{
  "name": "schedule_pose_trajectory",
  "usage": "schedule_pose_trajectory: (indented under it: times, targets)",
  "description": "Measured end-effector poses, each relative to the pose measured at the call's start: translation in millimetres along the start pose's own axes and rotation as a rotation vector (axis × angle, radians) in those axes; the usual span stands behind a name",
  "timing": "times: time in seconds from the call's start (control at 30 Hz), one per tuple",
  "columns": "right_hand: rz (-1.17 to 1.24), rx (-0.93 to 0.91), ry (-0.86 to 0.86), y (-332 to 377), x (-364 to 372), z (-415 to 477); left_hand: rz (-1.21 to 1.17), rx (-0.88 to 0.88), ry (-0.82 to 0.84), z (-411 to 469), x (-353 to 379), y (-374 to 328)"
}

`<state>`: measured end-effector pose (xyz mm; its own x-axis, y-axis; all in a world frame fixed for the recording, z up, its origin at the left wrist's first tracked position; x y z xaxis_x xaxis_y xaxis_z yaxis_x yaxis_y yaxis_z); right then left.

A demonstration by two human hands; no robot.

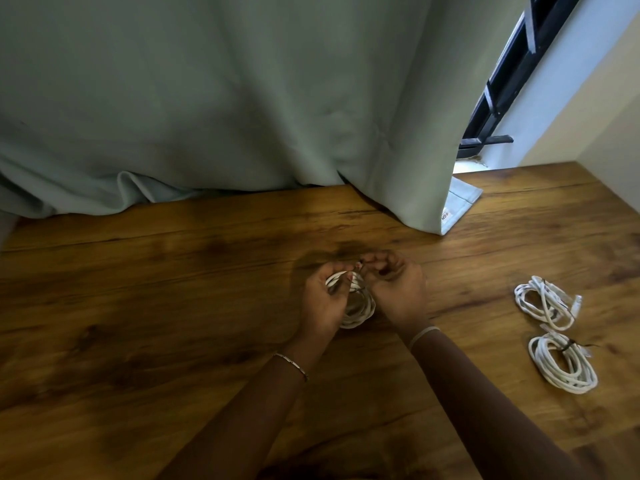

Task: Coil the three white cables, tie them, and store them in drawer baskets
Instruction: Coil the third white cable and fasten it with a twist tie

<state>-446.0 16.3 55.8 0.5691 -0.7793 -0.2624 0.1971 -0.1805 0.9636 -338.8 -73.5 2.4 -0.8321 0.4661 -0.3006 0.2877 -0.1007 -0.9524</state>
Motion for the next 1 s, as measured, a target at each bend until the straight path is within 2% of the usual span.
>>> schedule_pose_trajectory:
  times: [0.6,1.0]
  targets:
    - [0.247,0.178,0.146,-19,5,7,-0.032,0.015,0.036,-4,-1,-2]
    - [0.169,0.137,0.167,-18,5,9,-0.053,-0.009,0.039,-6,-1,-2]
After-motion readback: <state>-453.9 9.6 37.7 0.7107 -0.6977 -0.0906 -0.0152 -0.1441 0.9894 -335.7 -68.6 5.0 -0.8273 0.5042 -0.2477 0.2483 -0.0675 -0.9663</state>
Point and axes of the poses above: each hand's wrist, its own z-axis towards the middle knuckle, its own x-axis out of the palm, y = z × x, the point moved 7 cm from there along z, towards the middle knuckle, and after that the axes turned 15 degrees about z, right-handed, at the moved point
